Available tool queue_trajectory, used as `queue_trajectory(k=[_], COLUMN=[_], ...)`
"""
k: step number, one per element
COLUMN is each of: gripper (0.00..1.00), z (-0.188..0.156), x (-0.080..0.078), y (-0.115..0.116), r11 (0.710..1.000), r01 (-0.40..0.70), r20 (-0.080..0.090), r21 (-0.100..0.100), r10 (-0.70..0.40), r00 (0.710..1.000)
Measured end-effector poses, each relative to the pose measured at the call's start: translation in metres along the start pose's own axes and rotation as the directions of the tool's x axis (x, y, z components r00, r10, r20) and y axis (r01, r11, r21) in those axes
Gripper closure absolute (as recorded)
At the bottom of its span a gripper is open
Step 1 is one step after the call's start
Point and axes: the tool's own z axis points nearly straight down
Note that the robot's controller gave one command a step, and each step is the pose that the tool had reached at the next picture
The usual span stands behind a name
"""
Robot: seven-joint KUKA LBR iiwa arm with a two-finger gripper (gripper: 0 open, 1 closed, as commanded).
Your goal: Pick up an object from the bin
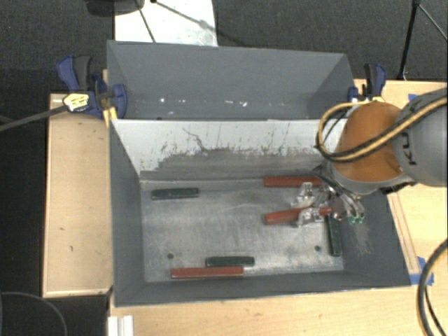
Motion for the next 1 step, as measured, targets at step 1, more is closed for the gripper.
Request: queue_trajectory(k=[1], gripper=[1.00], z=[0.0007], x=[0.0007], y=[-0.0004], r11=[1.000], r01=[0.001], r20=[-0.002], r21=[0.000], r10=[-0.001], r00=[1.000])
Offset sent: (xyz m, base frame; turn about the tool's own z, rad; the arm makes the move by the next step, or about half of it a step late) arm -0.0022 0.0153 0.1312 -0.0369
